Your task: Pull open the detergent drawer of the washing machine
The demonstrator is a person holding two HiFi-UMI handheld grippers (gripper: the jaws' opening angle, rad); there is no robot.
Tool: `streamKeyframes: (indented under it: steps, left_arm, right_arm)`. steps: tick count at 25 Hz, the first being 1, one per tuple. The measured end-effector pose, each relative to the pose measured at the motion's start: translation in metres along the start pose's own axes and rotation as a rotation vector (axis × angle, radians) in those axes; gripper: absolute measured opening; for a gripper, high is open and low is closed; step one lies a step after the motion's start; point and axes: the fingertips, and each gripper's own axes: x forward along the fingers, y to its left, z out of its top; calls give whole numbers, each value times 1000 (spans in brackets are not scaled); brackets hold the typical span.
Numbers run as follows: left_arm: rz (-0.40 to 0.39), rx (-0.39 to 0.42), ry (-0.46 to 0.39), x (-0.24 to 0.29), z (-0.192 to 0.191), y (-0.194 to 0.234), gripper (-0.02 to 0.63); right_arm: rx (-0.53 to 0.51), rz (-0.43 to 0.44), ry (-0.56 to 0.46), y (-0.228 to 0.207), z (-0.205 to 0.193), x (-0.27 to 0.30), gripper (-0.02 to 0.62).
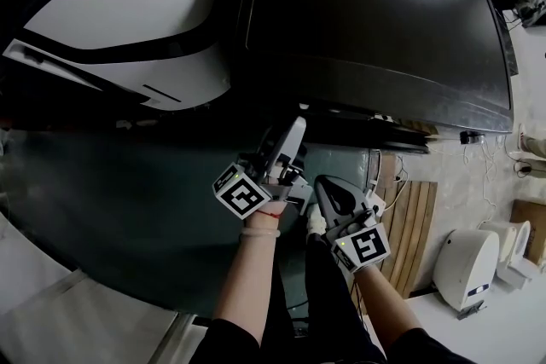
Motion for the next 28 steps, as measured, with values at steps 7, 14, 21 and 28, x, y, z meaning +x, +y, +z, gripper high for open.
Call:
streamKeyframes:
  steps: [7,14,21,28]
  left_arm:
    - [-25,-58,-11,0,0,-3,144]
    - [-45,-71,-9,-7,-4,-6,133]
    - [-49,-66,7,-19,-9,-12,130]
    - [-47,-61,25,-31,-15,-20,127]
  right_arm:
    - [29,-20,-6,-2,-3,-7,12]
    - [81,-31,23,5,-9,-14,12]
    - [66,-48,7,7,-9,-20,12]
    - [50,-64,-16,11,-10,-30,12]
